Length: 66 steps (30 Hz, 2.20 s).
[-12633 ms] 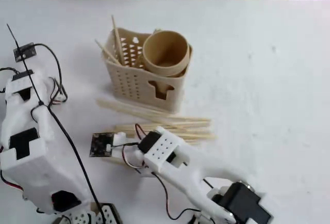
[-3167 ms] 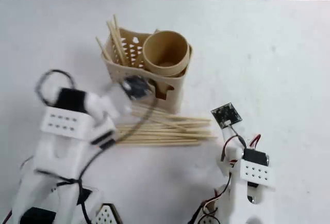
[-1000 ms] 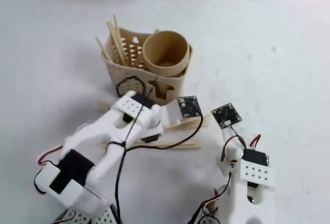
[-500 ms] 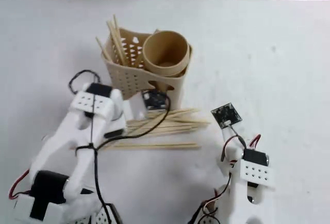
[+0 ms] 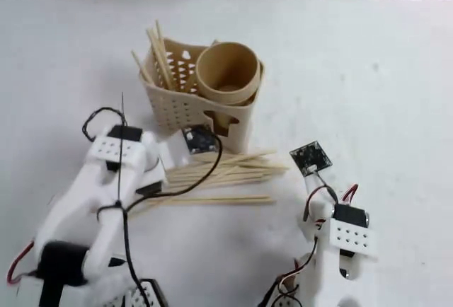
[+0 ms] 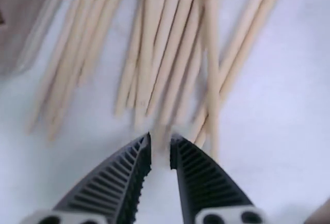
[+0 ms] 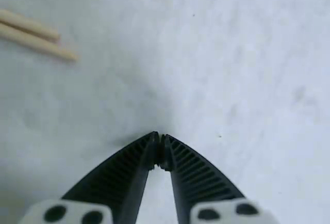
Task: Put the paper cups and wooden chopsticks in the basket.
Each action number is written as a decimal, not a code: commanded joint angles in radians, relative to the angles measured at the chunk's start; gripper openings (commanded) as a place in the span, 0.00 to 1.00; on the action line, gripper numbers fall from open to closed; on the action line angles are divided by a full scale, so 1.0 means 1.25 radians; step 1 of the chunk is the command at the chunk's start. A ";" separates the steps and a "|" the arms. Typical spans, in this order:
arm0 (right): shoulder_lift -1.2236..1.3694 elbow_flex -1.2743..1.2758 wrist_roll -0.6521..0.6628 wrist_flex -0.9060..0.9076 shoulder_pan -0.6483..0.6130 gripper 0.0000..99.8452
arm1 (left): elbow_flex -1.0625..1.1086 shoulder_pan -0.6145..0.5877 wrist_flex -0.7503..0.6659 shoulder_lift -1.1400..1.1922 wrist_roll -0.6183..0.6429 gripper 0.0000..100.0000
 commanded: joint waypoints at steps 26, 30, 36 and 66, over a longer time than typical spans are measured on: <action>-0.002 -0.002 0.010 -0.012 0.004 0.02 | 0.144 0.229 -0.233 -0.105 0.367 0.19; -0.002 -0.002 0.010 -0.012 0.004 0.02 | 0.119 0.207 -0.236 -0.060 0.361 0.19; -0.002 -0.002 0.010 -0.012 0.004 0.02 | 0.113 0.214 -0.258 0.009 0.361 0.11; -0.002 -0.002 0.010 -0.012 0.004 0.02 | -0.133 0.217 0.060 -0.122 0.361 0.02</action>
